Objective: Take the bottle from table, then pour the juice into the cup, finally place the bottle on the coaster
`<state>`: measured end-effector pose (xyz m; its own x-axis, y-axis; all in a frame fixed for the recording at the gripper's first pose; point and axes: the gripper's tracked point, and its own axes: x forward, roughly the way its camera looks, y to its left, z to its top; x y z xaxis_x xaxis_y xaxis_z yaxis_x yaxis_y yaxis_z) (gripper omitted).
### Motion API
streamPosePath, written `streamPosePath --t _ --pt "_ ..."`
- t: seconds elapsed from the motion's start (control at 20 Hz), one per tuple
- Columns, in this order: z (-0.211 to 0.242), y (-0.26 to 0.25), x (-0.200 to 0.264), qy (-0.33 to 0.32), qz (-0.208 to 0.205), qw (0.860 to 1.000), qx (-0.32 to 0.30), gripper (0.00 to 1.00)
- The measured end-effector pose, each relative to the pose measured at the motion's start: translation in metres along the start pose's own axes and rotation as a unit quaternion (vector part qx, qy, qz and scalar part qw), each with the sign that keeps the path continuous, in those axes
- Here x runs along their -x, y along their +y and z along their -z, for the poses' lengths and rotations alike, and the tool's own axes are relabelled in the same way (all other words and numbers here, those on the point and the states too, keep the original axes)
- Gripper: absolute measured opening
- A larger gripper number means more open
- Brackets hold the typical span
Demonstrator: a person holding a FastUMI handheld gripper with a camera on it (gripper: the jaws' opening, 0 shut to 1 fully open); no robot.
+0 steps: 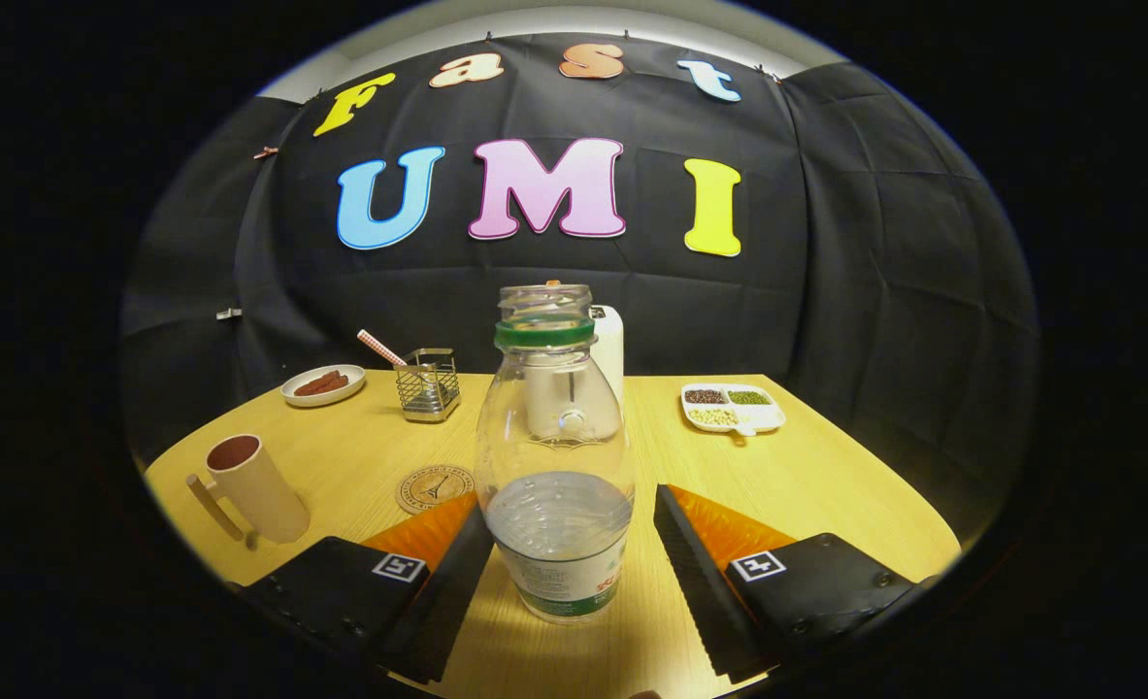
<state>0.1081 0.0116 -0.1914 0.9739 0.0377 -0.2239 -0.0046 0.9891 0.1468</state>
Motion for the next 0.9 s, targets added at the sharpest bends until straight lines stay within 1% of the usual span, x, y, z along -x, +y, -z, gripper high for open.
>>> streamPosePath --t 0.15,0.25,0.3,0.5,0.6,0.75,0.8,0.9 --pt "0.001 0.003 -0.002 -0.001 -0.009 1.0 0.001 0.94" --pt "0.0 0.004 -0.002 -0.003 -0.011 1.0 0.003 0.83" --pt "0.0 0.003 -0.003 -0.003 -0.013 1.0 0.005 0.8" --pt "0.0 0.006 -0.004 0.006 -0.024 1.0 0.019 0.77" --pt "-0.001 0.011 -0.004 0.008 -0.034 0.999 0.036 0.74" --pt "-0.001 0.013 -0.004 0.016 -0.045 0.997 0.053 0.73" --pt "-0.005 0.013 0.0 0.019 -0.046 0.997 0.057 0.7" --pt "-0.018 0.018 0.002 0.011 -0.053 0.996 0.073 0.7"
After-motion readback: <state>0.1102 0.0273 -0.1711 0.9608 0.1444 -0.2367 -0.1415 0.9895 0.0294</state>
